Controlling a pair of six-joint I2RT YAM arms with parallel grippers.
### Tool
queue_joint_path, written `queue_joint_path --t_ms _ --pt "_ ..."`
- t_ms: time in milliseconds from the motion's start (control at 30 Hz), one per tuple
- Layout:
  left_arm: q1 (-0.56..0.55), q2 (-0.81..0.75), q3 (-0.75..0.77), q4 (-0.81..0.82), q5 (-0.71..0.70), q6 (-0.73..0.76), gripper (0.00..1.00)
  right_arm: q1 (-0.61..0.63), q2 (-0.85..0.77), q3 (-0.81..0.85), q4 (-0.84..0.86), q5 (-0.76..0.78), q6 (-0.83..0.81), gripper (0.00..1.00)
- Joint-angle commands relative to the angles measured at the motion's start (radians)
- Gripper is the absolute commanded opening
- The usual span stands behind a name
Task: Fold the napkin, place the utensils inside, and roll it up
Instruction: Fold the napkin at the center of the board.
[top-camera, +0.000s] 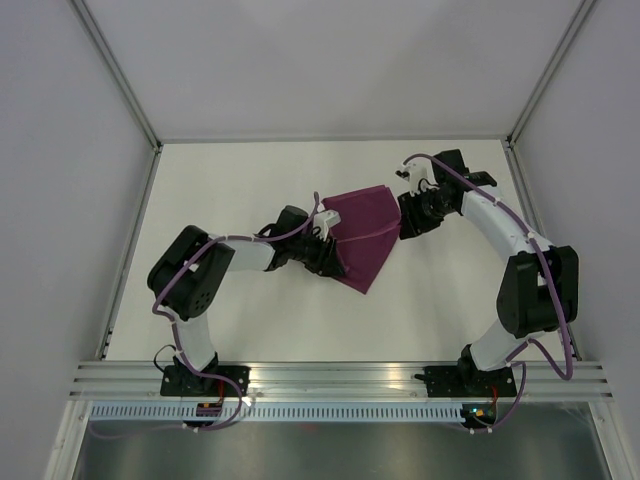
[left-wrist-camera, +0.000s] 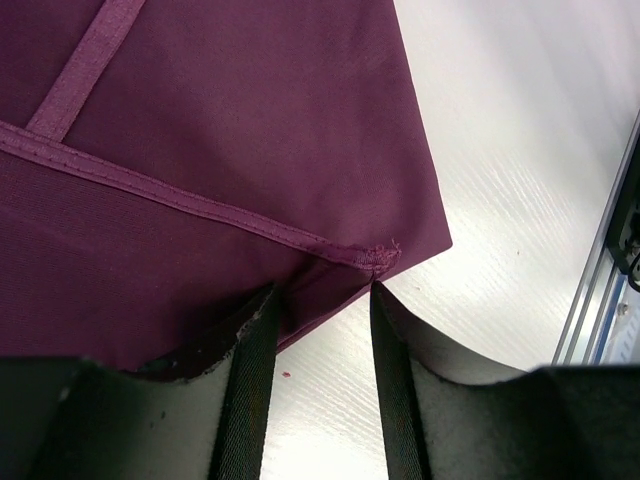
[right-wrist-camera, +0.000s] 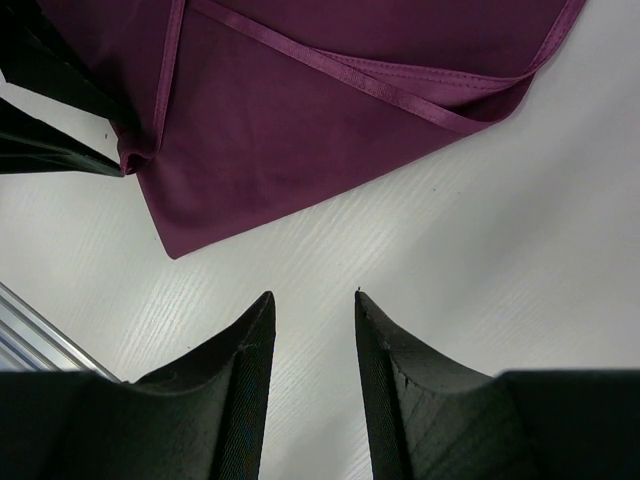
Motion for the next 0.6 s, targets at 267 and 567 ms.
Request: queue_joint_path --t_ms 267,567 --pt "-0.037 -0.025 0.052 -0.005 -0.027 0.025 0.47 0.025 -0.006 -0.01 0.024 0.036 -0.005 0.43" --pt "-0.053 -0.011 0.114 -0.002 0.007 0.0 0.5 0.036 0.013 -0.02 0.039 0.05 -0.005 0.43"
